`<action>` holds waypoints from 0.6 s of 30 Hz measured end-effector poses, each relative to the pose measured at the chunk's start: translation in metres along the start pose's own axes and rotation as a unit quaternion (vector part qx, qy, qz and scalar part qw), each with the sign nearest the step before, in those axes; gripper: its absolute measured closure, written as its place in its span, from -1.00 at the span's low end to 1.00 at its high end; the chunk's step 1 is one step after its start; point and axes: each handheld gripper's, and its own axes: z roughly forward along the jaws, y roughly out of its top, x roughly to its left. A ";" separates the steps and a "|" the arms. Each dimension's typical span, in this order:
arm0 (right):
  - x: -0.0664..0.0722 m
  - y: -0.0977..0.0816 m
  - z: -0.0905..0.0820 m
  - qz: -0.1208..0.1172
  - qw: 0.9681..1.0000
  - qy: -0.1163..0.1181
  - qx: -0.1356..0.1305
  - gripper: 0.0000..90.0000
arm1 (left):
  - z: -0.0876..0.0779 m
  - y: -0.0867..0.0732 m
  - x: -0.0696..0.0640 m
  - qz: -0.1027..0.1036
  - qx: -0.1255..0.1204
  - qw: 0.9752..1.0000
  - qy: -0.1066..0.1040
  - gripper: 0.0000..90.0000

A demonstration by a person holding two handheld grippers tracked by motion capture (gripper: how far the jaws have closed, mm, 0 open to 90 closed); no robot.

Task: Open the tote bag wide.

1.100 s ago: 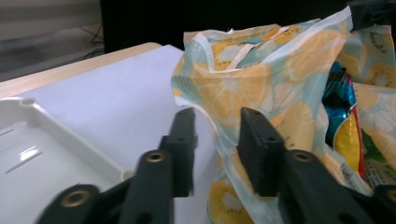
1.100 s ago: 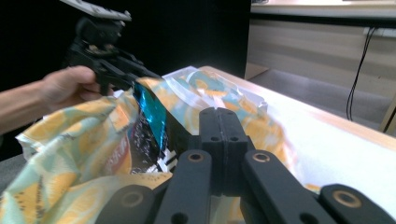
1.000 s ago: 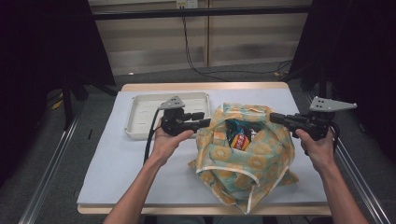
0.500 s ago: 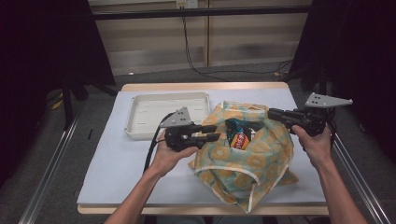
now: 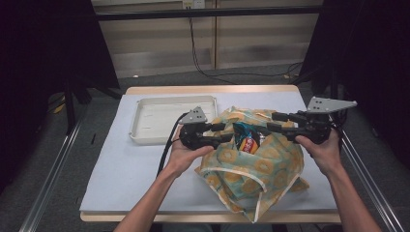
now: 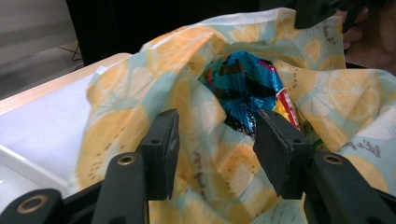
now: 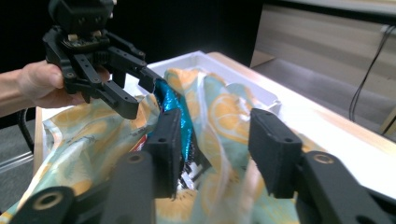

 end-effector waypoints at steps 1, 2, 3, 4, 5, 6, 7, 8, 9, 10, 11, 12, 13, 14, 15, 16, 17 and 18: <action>0.000 0.000 0.000 0.000 1.000 0.000 0.000 0.19 | 0.002 0.000 -0.001 0.001 0.000 1.000 -0.006 0.13; 0.001 0.000 0.004 0.000 1.000 0.005 0.005 0.18 | 0.004 0.001 -0.003 0.007 0.008 1.000 -0.004 0.22; 0.002 -0.001 0.008 -0.005 1.000 0.006 0.012 0.18 | 0.006 0.001 -0.003 0.010 0.013 1.000 -0.003 0.31; 0.003 -0.001 0.013 -0.006 1.000 0.002 0.022 0.25 | 0.007 0.000 -0.003 0.010 0.016 1.000 -0.009 0.66; 0.003 -0.001 0.013 -0.006 1.000 0.002 0.022 0.25 | 0.007 0.000 -0.004 0.016 0.019 1.000 -0.014 0.66; 0.002 -0.002 0.015 -0.006 1.000 0.007 0.023 0.41 | 0.006 -0.001 -0.004 0.017 0.017 1.000 -0.019 0.82; 0.001 -0.002 0.016 -0.006 1.000 0.010 0.023 0.62 | 0.004 -0.001 -0.006 0.019 0.016 0.999 -0.023 0.93; -0.002 -0.001 0.016 -0.001 1.000 0.013 0.022 0.82 | 0.002 -0.001 -0.007 0.024 0.016 0.999 -0.028 0.99; -0.005 -0.001 0.016 0.006 1.000 0.015 0.017 0.95 | 0.000 0.000 -0.010 0.029 0.018 0.999 -0.029 1.00; -0.008 0.000 0.015 0.011 1.000 0.014 0.010 0.98 | -0.002 0.000 -0.012 0.031 0.018 0.999 -0.034 1.00; -0.012 0.001 0.015 0.018 1.000 0.010 0.003 1.00 | -0.003 -0.001 -0.014 0.035 0.019 0.998 -0.039 1.00; -0.016 0.001 0.015 0.023 1.000 0.006 -0.001 1.00 | -0.005 -0.001 -0.017 0.035 0.023 0.998 -0.041 1.00; -0.021 0.001 0.014 0.030 1.000 -0.002 -0.004 1.00 | -0.006 -0.002 -0.020 0.036 0.022 0.998 -0.052 1.00; -0.029 0.000 0.015 0.044 0.999 -0.009 -0.010 1.00 | -0.008 -0.002 -0.024 0.042 0.024 0.997 -0.056 1.00; -0.029 0.000 0.015 0.044 0.999 -0.009 -0.010 1.00 | -0.010 -0.003 -0.027 0.045 0.026 0.997 -0.060 1.00; -0.033 -0.001 0.016 0.049 0.999 -0.017 -0.011 1.00 | -0.012 -0.003 -0.029 0.047 0.026 0.996 -0.065 1.00; -0.037 -0.002 0.017 0.056 0.998 -0.020 -0.014 1.00 | -0.014 -0.004 -0.032 0.050 0.024 0.997 -0.062 1.00; -0.040 -0.003 0.017 0.062 0.998 -0.025 -0.015 1.00 | -0.017 -0.005 -0.034 0.052 0.023 0.996 -0.065 1.00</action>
